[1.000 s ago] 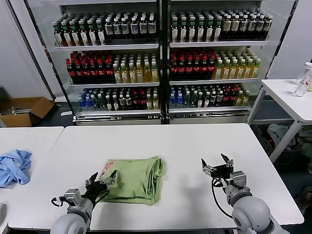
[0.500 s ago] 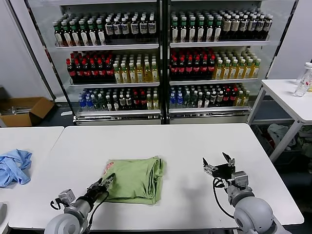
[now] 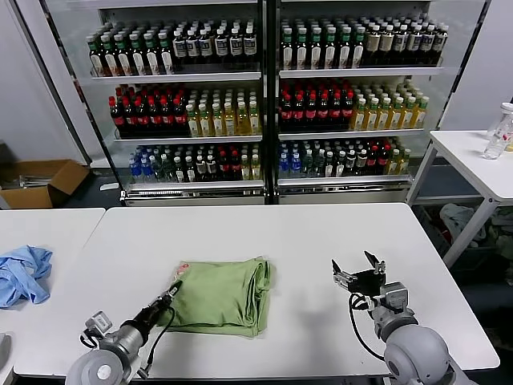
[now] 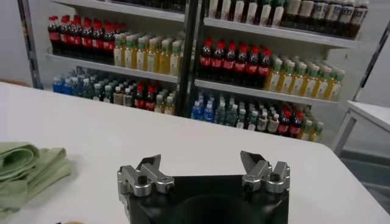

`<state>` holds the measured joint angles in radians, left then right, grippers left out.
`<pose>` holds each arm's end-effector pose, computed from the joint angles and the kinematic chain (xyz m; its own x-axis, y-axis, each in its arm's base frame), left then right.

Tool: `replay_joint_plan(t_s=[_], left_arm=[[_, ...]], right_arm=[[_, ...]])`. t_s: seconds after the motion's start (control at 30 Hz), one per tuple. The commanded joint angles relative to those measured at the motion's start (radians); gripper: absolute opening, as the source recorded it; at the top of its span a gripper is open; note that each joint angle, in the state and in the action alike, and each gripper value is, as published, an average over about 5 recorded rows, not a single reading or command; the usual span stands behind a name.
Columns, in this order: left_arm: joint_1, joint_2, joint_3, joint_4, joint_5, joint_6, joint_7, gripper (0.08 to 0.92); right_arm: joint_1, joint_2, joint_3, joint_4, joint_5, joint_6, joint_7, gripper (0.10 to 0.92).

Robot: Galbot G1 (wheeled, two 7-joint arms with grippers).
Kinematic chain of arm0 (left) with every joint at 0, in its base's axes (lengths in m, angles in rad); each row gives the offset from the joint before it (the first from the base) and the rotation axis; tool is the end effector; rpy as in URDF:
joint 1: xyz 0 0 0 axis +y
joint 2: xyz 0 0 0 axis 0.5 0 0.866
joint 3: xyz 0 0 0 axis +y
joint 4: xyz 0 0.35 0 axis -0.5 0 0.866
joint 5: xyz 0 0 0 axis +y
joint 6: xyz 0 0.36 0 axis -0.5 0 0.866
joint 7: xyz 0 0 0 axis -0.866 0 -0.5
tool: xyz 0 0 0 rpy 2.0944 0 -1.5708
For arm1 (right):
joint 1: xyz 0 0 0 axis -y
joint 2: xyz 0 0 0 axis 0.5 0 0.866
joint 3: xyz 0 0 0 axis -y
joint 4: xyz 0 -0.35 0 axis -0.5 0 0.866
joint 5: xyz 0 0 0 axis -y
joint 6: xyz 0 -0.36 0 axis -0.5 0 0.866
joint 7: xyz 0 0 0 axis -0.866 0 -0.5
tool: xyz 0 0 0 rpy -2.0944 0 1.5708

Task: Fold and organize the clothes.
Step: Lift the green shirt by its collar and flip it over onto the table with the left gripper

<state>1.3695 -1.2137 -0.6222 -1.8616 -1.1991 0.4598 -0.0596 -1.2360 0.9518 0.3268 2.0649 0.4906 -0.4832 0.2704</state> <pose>0.2561 0.1181 -0.3168 -0.8855 0.2971 0.3572 -0.0566 0.6942 -0.7175 0.2711 -0.0535 -0.2371 -0.9395 -0.1080 0.3251 -0.1657 0.9739 -0.1553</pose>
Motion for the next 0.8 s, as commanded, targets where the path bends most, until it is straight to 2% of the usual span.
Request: replay_joint_plan(t_s=[0.03, 0.3, 0.43, 0.57, 0.67, 0.8], left_arm=[[0.009, 0.037, -0.264, -0.015, -0.256, 0.011, -0.019, 0.107], [0.021, 0.27, -0.581, -0.015, -0.365, 0.029, -0.092, 0.107], [0.031, 0.317, -0.616, -0.076, -0.364, 0.029, -0.112, 0.107], [0.04, 0.269, -0.48, -0.215, -0.228, 0.012, -0.111, 0.107], [0.034, 0.188, -0.308, -0.285, -0.041, -0.012, -0.096, 0.107], [-0.01, 0.064, -0.064, -0.312, 0.164, -0.029, -0.106, 0.107]], right_arm=[[0.007, 0.003, 0.002, -0.001, 0.007, 0.004, 0.003, 0.823], [0.018, 0.021, 0.002, -0.009, 0.014, 0.019, 0.007, 0.823], [0.014, 0.024, 0.001, -0.002, 0.015, 0.022, 0.007, 0.823], [0.014, 0.023, 0.0, 0.0, 0.014, 0.022, 0.008, 0.823], [0.012, 0.021, 0.001, 0.006, 0.014, 0.021, 0.009, 0.823], [-0.001, 0.016, 0.003, 0.017, 0.009, 0.021, 0.01, 0.823]])
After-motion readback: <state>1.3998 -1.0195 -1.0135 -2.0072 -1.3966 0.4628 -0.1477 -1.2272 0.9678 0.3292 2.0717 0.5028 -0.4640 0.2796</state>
